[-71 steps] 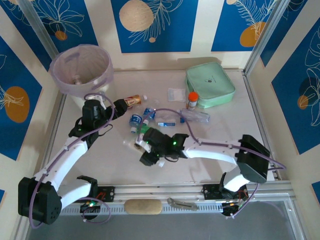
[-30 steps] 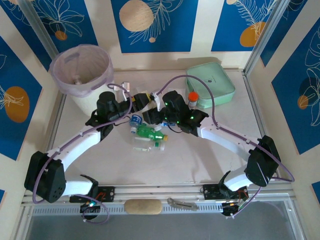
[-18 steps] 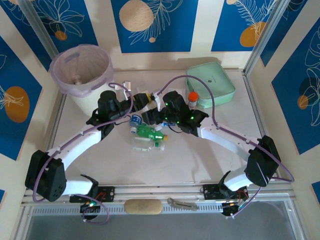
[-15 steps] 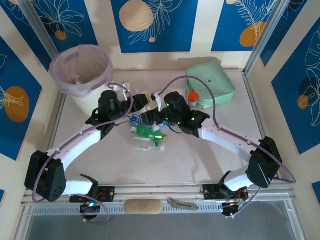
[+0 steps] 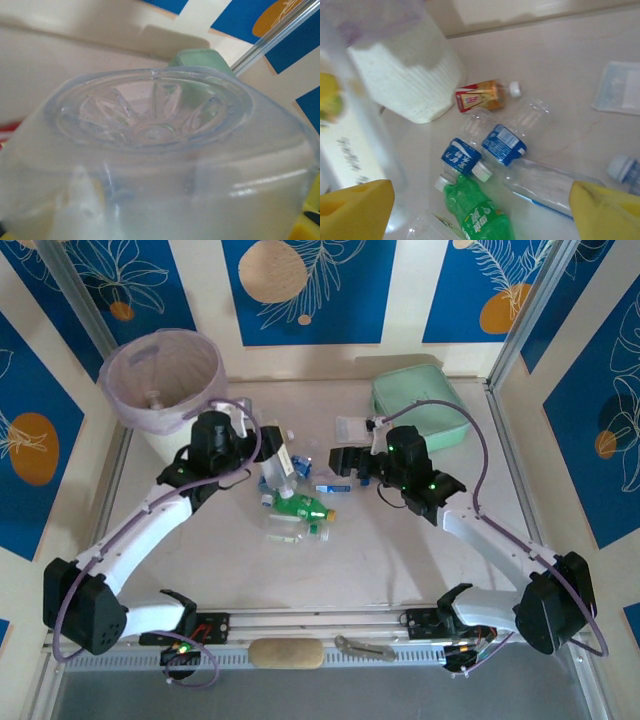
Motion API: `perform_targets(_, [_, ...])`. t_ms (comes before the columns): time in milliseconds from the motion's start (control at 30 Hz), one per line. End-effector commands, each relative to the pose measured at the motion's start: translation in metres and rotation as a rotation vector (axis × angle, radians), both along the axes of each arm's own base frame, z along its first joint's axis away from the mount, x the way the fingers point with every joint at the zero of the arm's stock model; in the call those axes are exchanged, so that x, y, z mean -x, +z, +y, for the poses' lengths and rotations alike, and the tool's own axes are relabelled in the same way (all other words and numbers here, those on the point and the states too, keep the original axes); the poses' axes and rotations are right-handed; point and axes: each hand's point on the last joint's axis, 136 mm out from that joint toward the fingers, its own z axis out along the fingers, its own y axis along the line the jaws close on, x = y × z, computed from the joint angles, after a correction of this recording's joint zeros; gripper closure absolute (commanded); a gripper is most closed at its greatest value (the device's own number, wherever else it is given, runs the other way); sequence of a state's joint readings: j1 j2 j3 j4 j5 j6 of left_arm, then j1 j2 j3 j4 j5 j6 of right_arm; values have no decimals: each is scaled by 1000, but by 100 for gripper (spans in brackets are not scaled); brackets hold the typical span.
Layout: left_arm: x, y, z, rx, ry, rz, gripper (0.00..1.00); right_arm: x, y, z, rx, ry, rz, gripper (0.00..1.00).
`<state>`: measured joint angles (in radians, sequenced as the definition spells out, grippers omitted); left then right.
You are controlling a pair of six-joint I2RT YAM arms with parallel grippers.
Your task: Put the plastic bottles in the bin
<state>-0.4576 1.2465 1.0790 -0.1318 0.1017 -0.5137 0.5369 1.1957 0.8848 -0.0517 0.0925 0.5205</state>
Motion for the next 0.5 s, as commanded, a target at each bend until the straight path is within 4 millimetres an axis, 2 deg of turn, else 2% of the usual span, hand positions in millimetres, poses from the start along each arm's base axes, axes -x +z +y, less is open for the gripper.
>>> perform_targets(0, [-11,53,31,-199,91,-163,52,3,-7,-15,-77,-59,70,8])
perform_targets(67, [-18,84,47,-281,146,-244,54,2,-11,-23,-102,-84,90,6])
perform_targets(233, [-30,153,82,-397,254,-407,54,4,-13,-27,-116,-96,80,6])
perform_targets(367, [-37,198,119,-493,385,-520,54,5,-13,-28,-112,-98,82,6])
perform_targets(467, [-40,221,151,-475,457,-569,56,5,-13,-28,-112,-97,81,6])
